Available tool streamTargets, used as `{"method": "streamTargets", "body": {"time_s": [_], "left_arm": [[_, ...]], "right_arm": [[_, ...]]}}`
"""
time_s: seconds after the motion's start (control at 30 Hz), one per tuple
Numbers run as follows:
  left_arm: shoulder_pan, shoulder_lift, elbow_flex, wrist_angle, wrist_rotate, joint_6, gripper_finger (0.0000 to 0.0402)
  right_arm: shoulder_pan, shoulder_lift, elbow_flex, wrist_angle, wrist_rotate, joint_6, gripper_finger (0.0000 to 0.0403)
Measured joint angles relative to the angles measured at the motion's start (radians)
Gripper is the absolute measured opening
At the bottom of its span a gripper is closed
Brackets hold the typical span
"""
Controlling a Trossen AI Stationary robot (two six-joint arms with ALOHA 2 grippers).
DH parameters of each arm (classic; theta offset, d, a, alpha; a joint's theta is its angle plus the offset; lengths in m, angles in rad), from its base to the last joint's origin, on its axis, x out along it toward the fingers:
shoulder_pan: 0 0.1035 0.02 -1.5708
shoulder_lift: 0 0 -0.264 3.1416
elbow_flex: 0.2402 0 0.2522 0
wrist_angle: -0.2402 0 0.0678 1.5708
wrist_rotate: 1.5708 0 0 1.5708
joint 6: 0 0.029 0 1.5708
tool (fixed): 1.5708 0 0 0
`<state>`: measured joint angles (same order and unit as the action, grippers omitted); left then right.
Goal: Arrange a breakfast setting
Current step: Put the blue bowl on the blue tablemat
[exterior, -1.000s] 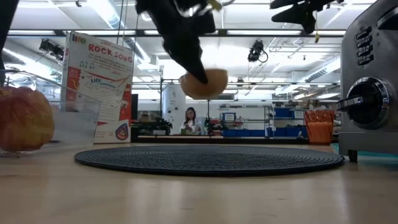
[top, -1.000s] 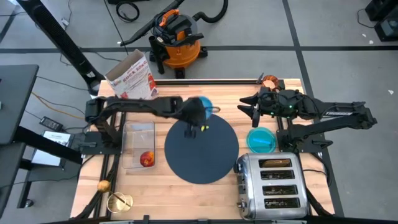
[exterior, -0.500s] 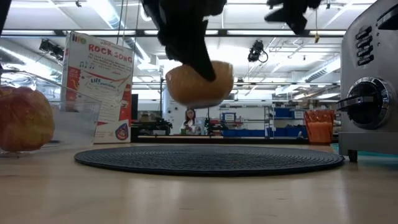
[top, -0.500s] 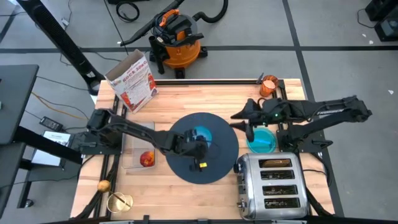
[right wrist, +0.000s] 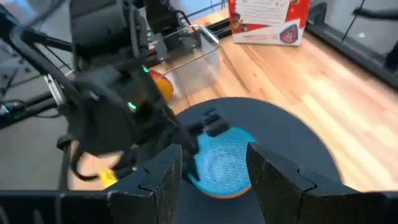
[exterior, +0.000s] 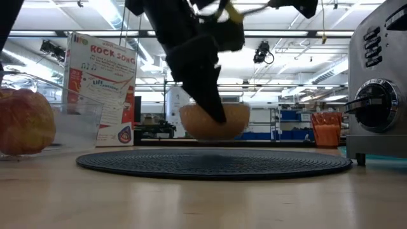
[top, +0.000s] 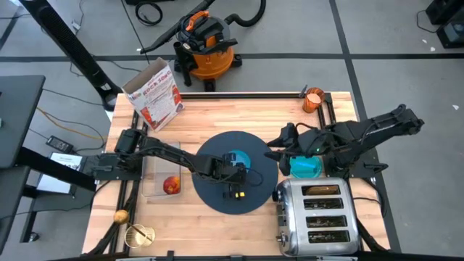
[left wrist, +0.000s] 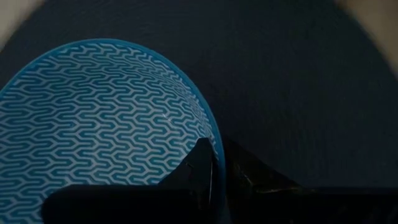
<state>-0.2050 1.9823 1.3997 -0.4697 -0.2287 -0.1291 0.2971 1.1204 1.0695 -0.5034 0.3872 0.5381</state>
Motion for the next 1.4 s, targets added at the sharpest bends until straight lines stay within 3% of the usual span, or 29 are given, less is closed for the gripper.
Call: {"method": "streamTargets", "body": {"time_s": [0.4, 0.87, 1.4], "left_arm": [[0.017, 0.011, -0.001, 0.010, 0.043, -0.017, 0.0031], [0.018, 0.013, -0.001, 0.010, 0.058, -0.031, 0.0034], [0.016, -0.001, 0.004, 0.000, 0.075, -0.053, 0.0131]], "right_arm": [[0.143, 0.122, -0.001, 0.084, 0.073, 0.148, 0.0187], [0.213, 0.065, -0.001, 0.106, 0.083, 0.178, 0.0187], [0.214, 0.062, -0.001, 0.102, 0.057, 0.208, 0.0187]]}}
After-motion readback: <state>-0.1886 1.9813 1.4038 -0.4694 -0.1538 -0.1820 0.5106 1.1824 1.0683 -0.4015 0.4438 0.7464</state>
